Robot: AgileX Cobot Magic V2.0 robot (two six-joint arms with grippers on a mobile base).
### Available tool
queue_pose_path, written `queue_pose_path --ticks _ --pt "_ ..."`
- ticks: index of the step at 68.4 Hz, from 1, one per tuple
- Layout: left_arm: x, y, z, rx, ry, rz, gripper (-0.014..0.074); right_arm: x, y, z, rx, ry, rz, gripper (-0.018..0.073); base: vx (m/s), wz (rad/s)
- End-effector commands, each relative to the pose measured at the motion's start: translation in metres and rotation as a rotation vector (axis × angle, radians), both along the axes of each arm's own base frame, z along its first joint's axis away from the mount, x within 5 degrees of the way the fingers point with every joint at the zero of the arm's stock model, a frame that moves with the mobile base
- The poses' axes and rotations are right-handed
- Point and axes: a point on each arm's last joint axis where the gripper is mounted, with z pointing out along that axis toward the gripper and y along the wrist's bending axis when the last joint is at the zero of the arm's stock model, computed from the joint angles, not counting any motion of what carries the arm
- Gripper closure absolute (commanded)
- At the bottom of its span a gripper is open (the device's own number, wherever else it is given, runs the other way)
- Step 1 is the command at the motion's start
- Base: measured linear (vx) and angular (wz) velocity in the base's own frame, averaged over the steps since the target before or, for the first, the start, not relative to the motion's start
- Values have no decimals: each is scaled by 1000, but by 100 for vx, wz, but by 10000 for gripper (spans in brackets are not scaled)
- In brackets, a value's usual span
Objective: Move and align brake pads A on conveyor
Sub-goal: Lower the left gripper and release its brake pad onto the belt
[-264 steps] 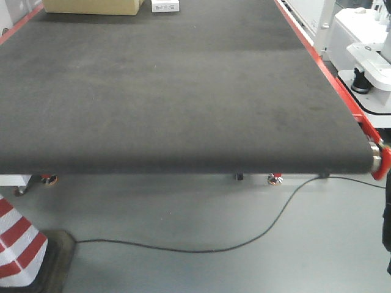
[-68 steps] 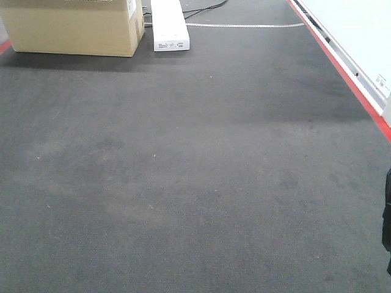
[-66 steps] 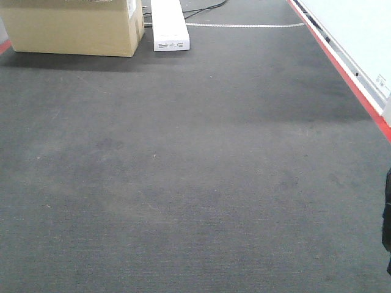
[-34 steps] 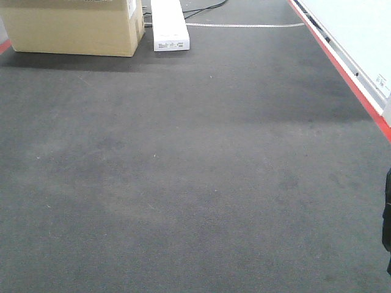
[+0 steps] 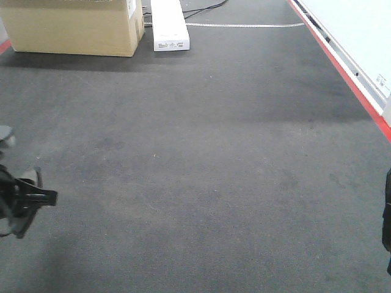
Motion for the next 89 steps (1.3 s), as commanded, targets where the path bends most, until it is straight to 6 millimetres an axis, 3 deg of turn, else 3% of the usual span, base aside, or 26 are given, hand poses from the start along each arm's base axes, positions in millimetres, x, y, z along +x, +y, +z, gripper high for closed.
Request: queue_pose_path --ticks 1,21,35,47,57,68,79,89 --pt "17 -3 3 -14 -68 4 577 3 1 18 10 -120 6 568 0 0" --pt "43 -7 -41 -7 -1 3 493 3 1 18 10 -120 6 568 0 0" --pt "50 -8 -60 -11 51 19 312 3 1 18 10 -120 6 568 0 0" --pt "49 -8 -59 -10 48 19 184 3 1 18 10 -120 6 568 0 0" --pt "42 -7 -40 -13 9 14 163 3 1 18 10 -120 6 568 0 0" --pt "24 -4 -1 -27 -99 14 163 3 1 18 10 -120 6 568 0 0" --pt "-11 0 47 -28 -241 -9 163 3 1 18 10 -120 6 568 0 0" --pt "-52 6 76 -32 -391 -25 163 3 1 18 10 -120 6 568 0 0"
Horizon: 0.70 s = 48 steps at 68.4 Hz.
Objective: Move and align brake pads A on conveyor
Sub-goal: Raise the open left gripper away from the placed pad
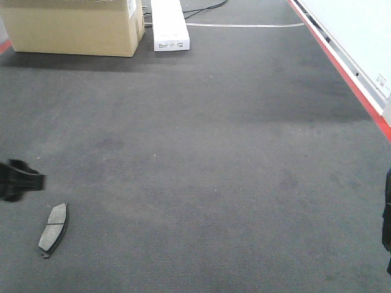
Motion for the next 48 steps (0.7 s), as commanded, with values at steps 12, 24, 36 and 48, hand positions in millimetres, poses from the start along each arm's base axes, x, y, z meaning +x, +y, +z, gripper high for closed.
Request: queue_pose_path --ticks 12,24,36,48 --pt "-79 9 30 -44 -289 -8 163 3 1 18 10 -120 6 568 0 0" --pt "-126 14 12 -69 -379 -6 163 3 1 18 10 -120 6 568 0 0" --pt "-151 17 -5 -76 -436 -7 163 3 1 18 10 -120 6 568 0 0" --pt "-159 18 -8 -82 -481 -7 163 3 1 18 10 -120 6 568 0 0"
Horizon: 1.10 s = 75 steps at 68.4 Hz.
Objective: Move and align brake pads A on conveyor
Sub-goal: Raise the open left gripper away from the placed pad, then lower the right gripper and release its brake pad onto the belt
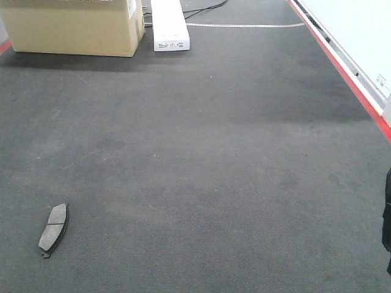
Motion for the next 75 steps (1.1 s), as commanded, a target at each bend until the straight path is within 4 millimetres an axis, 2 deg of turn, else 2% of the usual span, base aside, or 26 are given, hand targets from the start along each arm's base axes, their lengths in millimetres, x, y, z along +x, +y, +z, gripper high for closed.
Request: queue_pose_path --ticks 1,59,66,75 --pt "1 -1 14 -23 -99 -7 163 3 1 18 10 -120 6 568 0 0" --pt "1 -1 14 -25 -99 -6 163 2 0 18 8 -95 2 566 0 0" --pt "1 -1 14 -25 -99 -6 163 11 2 15 -4 -33 0 564 0 0" --pt "1 -1 14 -25 -99 -6 163 38 7 20 -7 89 -11 560 0 0"
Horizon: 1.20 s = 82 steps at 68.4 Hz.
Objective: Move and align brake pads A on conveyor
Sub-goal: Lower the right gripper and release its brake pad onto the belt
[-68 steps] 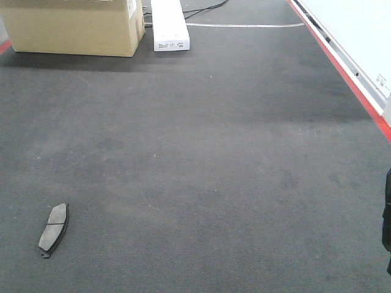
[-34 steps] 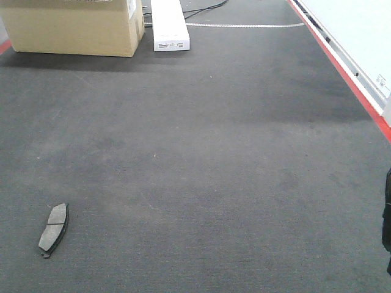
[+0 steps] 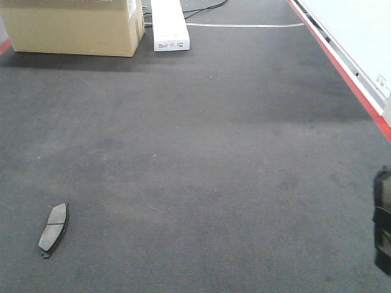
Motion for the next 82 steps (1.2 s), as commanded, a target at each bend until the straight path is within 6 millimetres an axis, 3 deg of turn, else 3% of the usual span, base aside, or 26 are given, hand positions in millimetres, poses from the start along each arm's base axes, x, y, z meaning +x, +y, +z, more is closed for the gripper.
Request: queue_pose_path --ticks 1,14,31,45,59,82 --pt "3 -1 14 -21 -89 -6 163 22 4 24 12 -47 -3 559 0 0" --pt "3 -1 14 -21 -89 -6 163 77 17 18 16 167 -14 549 0 0" --pt "3 -1 14 -21 -89 -6 163 143 31 -24 -27 428 -23 543 0 0" --pt "3 -1 14 -21 -89 -6 163 184 38 -55 -107 575 10 531 0 0" --pt "3 -1 14 -21 -89 -6 163 209 43 -76 -159 687 31 498 0 0" --pt "3 -1 14 -21 -89 -6 163 226 45 -84 -175 673 39 182 0 0"
